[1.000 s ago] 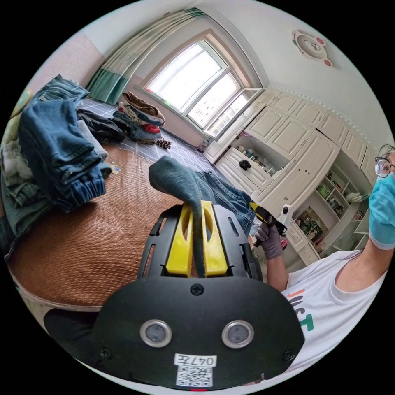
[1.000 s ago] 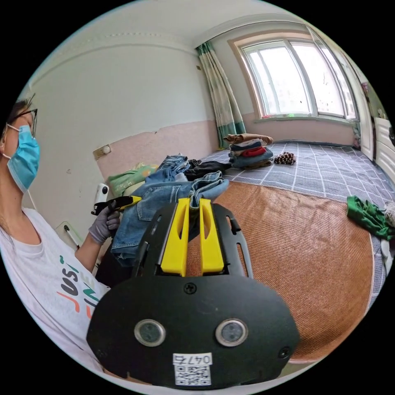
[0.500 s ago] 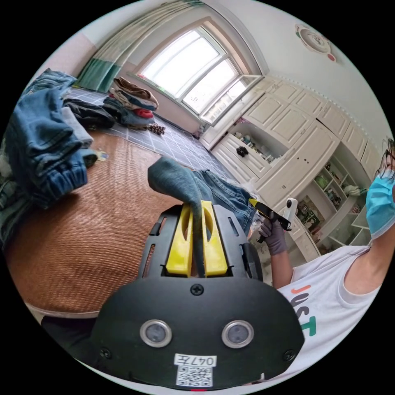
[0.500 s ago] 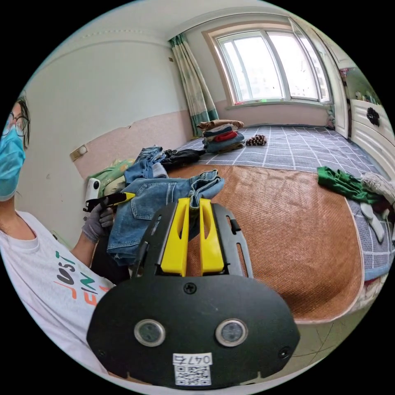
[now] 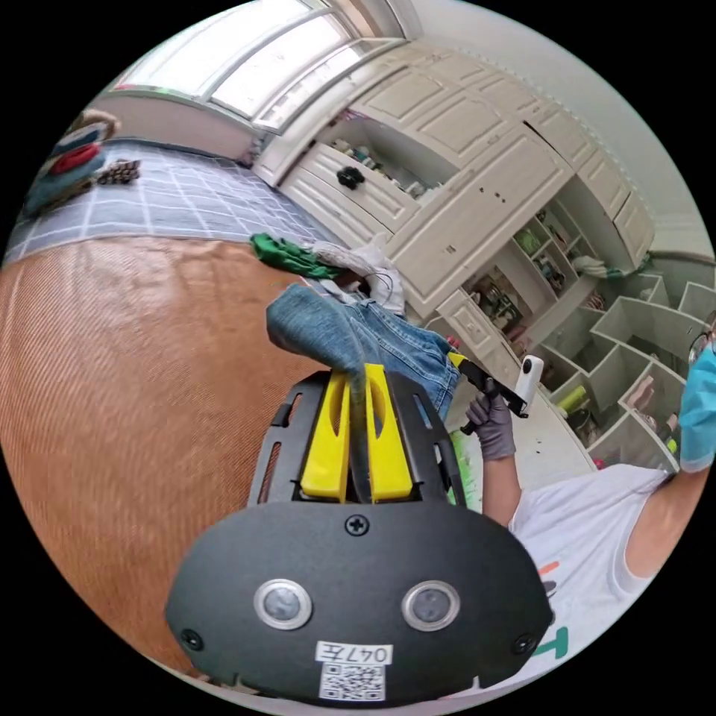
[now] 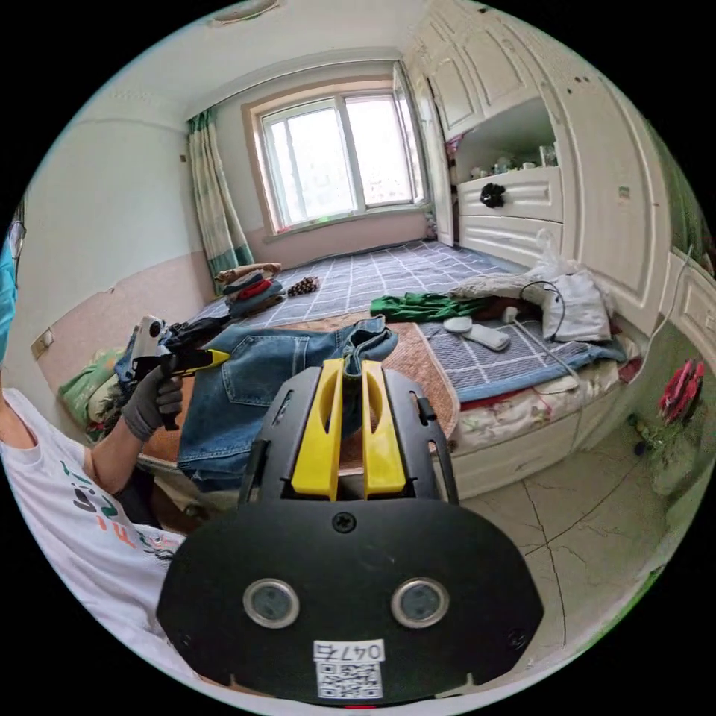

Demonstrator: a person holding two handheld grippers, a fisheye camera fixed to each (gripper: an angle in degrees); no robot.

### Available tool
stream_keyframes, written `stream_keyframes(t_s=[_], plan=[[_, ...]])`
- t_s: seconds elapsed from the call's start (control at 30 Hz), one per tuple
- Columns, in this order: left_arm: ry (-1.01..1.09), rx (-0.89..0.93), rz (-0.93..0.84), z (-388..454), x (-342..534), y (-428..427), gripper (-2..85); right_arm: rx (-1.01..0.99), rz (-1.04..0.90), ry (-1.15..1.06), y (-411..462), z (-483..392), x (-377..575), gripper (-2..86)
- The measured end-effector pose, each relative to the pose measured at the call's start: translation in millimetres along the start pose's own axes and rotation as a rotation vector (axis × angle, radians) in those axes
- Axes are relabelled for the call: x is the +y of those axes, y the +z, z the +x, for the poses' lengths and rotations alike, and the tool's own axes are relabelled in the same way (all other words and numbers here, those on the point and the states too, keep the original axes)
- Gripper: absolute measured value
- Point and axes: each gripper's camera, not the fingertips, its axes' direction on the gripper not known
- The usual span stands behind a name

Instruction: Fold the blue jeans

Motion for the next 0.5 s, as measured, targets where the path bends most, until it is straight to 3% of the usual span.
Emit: stream_keyframes(t_s=[0.23, 0.3, 0.37, 0.5], plan=[[0.101, 0.086, -0.094, 38.8, -215.5, 161.1, 3.3, 0.313, 0.294, 0.216, -76.1, 102.4, -38.9, 1.0], [0.009, 0.051, -0.164, 31.2, -273.1, 213.7, 11.4, 0.389, 0.353, 0.324, -65.1, 130.8, -39.8, 2.1], [-0.029, 0.040, -0.165, 25.3, -280.4, 222.8, 16.6, 0.543, 0.280, 0.433, -31.6, 169.0, -31.7, 7.3], [0.106, -0.133, -0.128, 15.0, -231.0, 175.9, 15.0, 0.520, 0.171, 0.515, -11.1, 189.0, 13.6, 8.1]])
